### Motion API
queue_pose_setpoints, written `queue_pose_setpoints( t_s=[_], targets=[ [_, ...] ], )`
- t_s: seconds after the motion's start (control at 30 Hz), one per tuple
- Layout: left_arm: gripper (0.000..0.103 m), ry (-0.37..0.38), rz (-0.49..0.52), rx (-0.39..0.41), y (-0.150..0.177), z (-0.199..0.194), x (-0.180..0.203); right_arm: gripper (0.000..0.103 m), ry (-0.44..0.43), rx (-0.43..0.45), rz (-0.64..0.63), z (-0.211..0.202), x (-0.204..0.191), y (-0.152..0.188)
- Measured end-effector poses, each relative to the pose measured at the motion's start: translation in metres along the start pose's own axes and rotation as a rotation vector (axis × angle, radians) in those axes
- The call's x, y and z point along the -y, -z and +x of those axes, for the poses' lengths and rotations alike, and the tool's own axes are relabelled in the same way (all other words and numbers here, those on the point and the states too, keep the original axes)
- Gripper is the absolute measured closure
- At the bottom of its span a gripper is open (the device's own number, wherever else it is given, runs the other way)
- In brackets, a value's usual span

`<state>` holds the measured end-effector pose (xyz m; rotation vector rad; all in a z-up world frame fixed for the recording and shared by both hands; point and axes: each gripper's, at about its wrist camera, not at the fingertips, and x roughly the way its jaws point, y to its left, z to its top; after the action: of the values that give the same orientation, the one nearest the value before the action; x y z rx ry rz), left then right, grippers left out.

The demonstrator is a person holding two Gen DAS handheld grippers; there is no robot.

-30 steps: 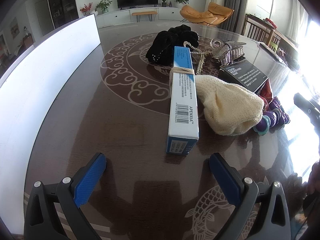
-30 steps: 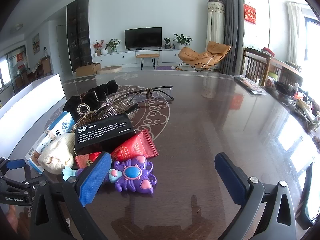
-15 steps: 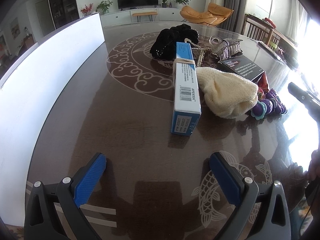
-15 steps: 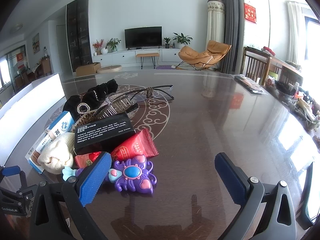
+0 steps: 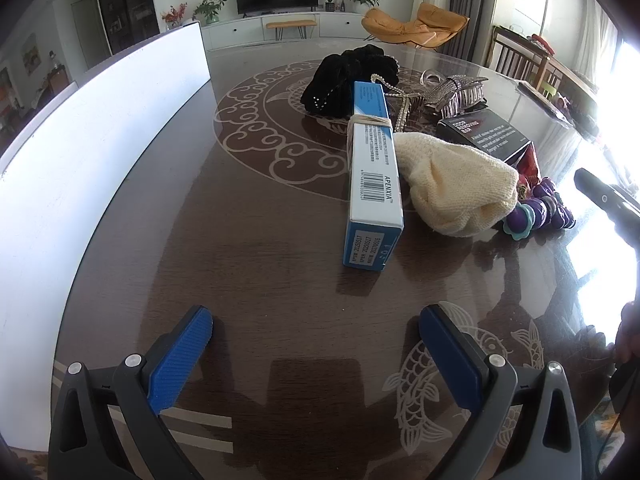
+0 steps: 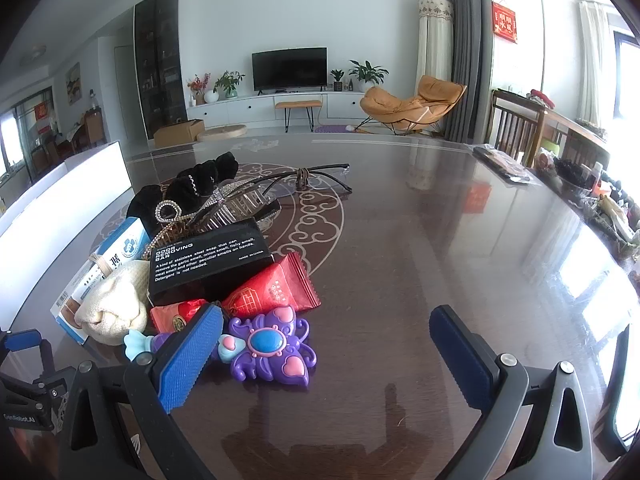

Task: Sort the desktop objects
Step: 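Lower the open left tool over the blue-and-white box, fingers straddling it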

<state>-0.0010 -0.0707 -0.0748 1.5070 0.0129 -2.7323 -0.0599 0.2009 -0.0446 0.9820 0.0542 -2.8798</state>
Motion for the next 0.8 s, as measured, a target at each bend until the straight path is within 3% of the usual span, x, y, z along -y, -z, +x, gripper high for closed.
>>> queue_pose_setpoints(
  t_s=[0.4,0.47,0.63,0.8],
  targets=[
    [0.000,0.024,0.024,-0.027,0.004,-0.004,-0.022,0.000,-0.005,-0.027,0.011,0.006,0.001,-0.001],
    [0.000,0.055,0.040,-0.029,0.002,-0.004,-0.022,0.000,-0.004,-0.031,0.012,0.007,0.002,-0.001],
    [0.000,0.123,0.110,-0.015,-0.015,-0.004,0.000,0.000,-0.003,-0.037,0.017,0.009,0.002,-0.001],
    [0.000,0.104,0.155,0.029,-0.047,-0.004,0.018,0.000,-0.003,-0.043,0.028,0.010,0.005,-0.001]
  ],
)
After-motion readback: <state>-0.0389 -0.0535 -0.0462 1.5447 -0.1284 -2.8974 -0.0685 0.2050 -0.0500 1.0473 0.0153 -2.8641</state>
